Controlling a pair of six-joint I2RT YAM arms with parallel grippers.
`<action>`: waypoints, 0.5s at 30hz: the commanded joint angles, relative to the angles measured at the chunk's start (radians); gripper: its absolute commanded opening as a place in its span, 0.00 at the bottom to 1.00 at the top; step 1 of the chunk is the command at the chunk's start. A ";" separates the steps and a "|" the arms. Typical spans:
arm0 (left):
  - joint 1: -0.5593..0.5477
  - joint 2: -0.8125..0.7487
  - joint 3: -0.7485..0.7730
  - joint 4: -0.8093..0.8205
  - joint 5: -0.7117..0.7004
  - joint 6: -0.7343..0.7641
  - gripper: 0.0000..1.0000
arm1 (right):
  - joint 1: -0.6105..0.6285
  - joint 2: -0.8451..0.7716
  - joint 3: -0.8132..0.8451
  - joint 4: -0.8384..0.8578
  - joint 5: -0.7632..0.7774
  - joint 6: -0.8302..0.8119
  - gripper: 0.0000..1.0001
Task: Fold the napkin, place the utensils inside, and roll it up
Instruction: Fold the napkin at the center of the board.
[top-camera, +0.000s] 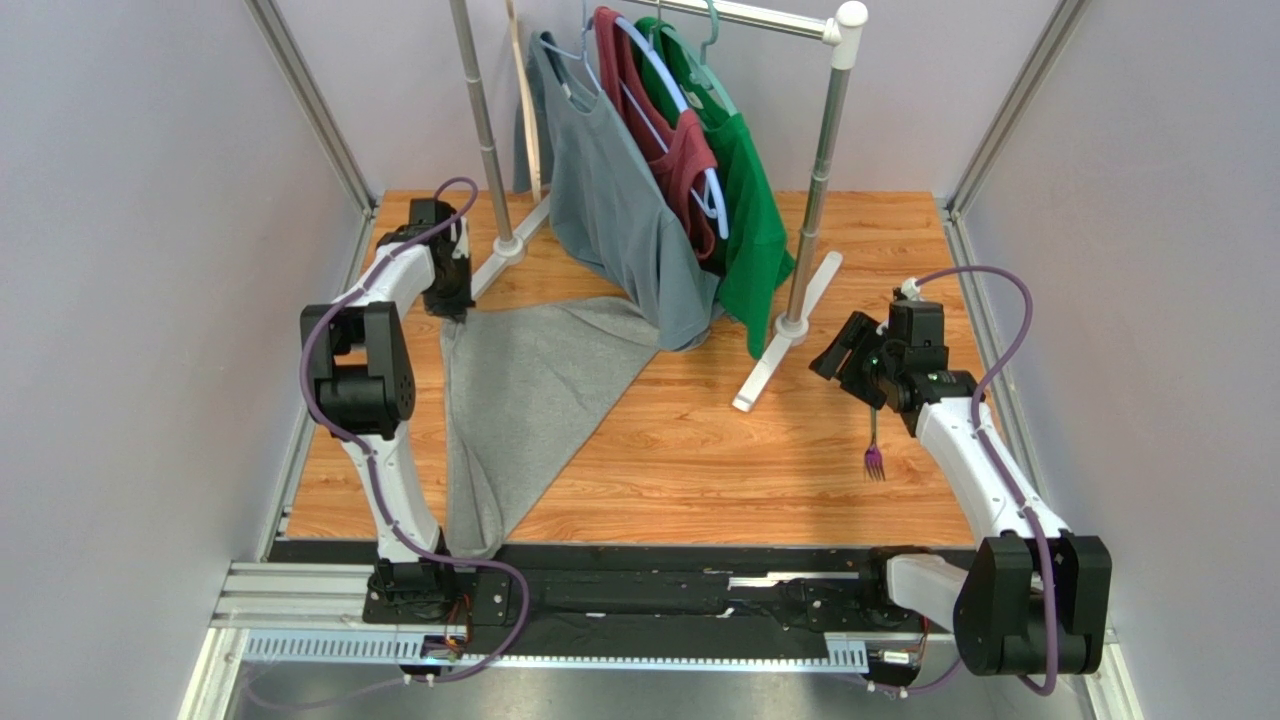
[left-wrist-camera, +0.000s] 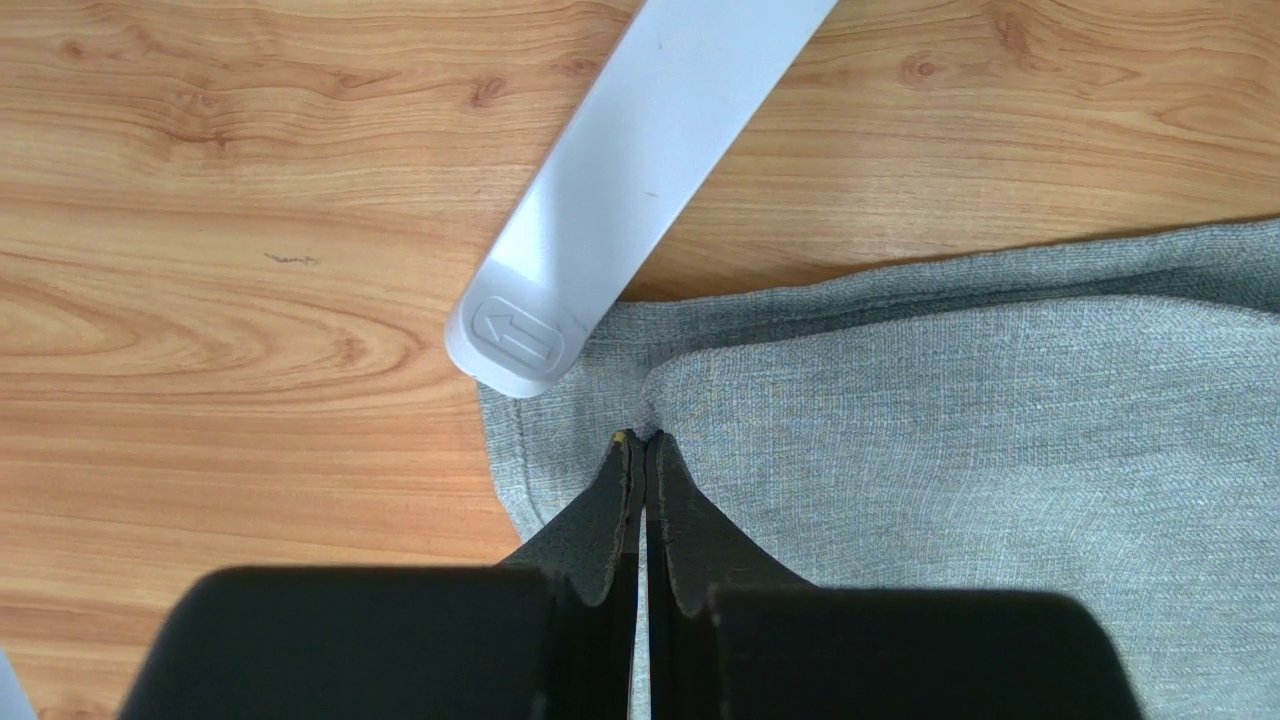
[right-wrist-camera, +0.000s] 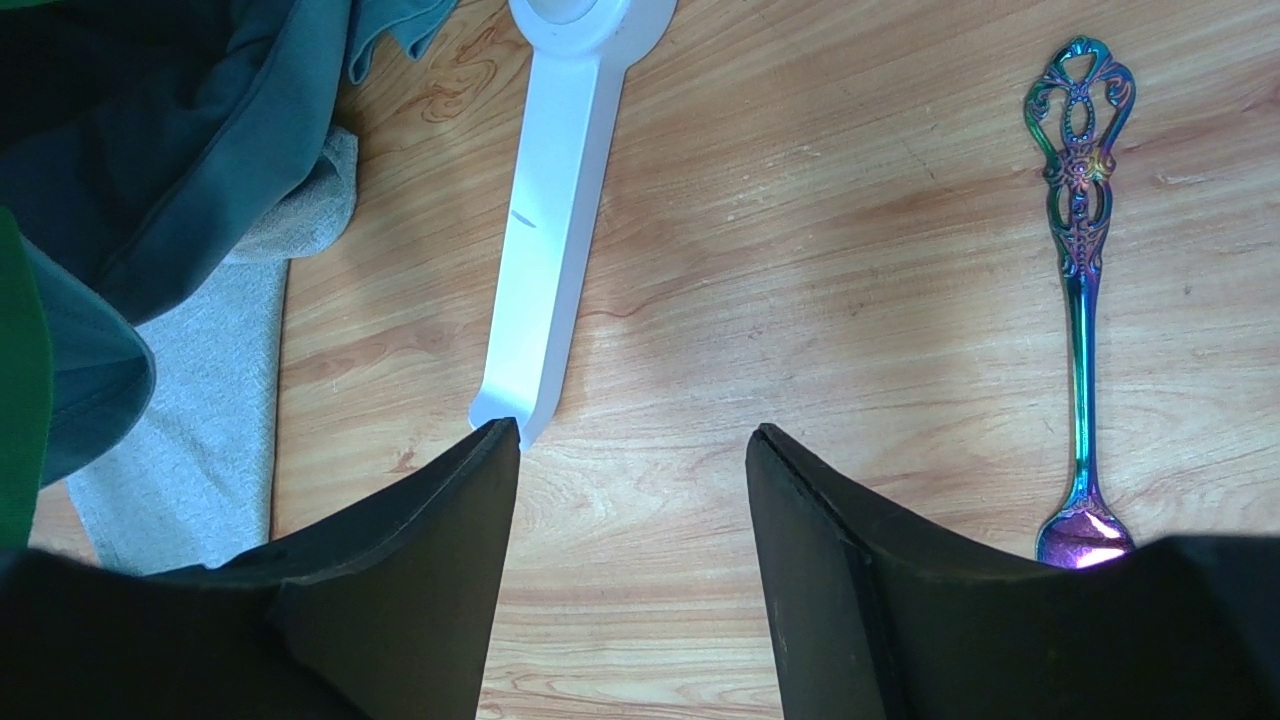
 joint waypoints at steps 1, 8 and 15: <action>0.027 -0.028 0.032 -0.002 -0.006 0.011 0.00 | -0.006 0.003 0.025 0.047 -0.012 -0.015 0.61; 0.042 -0.028 0.032 0.006 0.003 0.008 0.00 | -0.007 0.009 0.028 0.050 -0.017 -0.014 0.61; 0.047 -0.016 0.041 0.009 -0.013 -0.009 0.01 | -0.004 0.014 0.023 0.051 -0.029 -0.017 0.61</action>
